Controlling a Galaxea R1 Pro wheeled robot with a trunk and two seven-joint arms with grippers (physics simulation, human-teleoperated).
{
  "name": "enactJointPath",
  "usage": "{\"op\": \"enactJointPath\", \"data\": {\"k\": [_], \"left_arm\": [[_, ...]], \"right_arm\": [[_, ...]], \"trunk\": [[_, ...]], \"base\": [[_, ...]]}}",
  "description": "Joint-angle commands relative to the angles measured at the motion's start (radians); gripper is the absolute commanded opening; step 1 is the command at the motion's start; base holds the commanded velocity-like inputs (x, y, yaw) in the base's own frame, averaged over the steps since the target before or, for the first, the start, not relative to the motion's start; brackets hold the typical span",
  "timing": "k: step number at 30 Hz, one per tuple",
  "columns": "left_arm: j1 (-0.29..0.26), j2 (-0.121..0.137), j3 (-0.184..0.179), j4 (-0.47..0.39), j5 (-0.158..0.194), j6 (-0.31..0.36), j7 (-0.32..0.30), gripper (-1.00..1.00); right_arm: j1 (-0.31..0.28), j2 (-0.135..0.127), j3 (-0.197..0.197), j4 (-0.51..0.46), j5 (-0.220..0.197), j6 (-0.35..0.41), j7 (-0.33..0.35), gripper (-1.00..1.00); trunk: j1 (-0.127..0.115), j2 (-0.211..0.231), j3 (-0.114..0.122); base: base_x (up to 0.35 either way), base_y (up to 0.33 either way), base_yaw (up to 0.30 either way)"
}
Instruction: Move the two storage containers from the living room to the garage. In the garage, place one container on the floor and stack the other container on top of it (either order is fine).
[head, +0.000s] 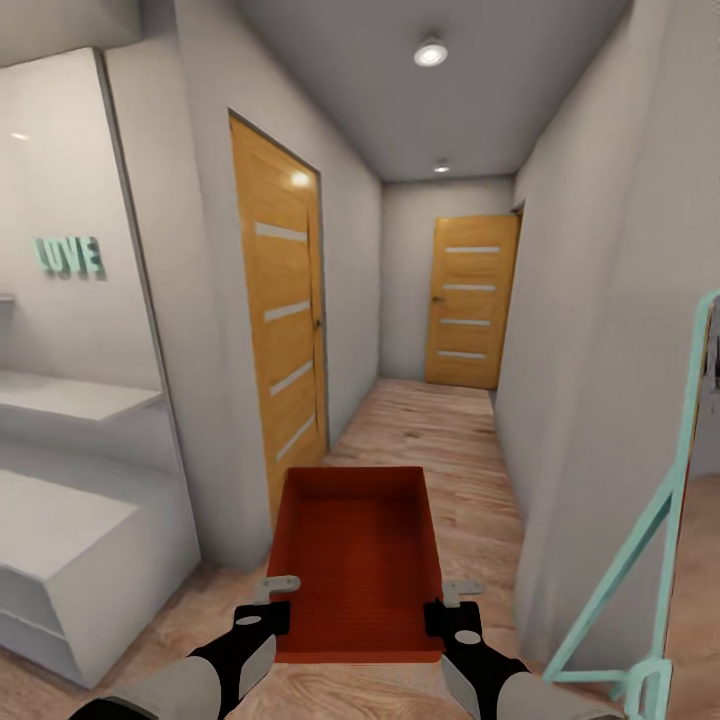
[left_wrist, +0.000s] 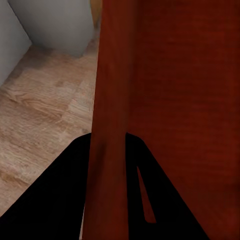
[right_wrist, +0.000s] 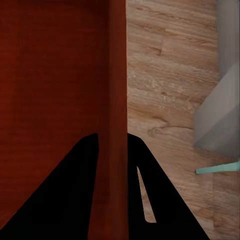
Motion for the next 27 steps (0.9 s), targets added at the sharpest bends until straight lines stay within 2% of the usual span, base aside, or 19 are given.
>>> {"op": "enactJointPath", "data": {"k": [1, 11, 27], "left_arm": [[-0.001, 0.026, 0.053, 0.000, 0.001, -0.005, 0.008, -1.00], [-0.001, 0.025, 0.053, 0.000, 0.001, -0.005, 0.008, -1.00], [-0.001, 0.026, 0.053, 0.000, 0.001, -0.005, 0.008, -1.00]], "right_arm": [[-0.001, 0.001, -0.043, -0.001, 0.003, 0.001, 0.009, -1.00], [-0.001, 0.001, -0.043, -0.001, 0.003, -0.001, 0.009, -1.00], [-0.001, 0.001, -0.043, -0.001, 0.003, 0.000, 0.005, -1.00]], "trunk": [[0.001, -0.001, -0.001], [0.001, -0.001, -0.001], [0.001, -0.001, -0.001]], "base": [[0.322, 0.101, -0.232], [0.322, 0.101, -0.212], [0.322, 0.101, -0.011]]}}
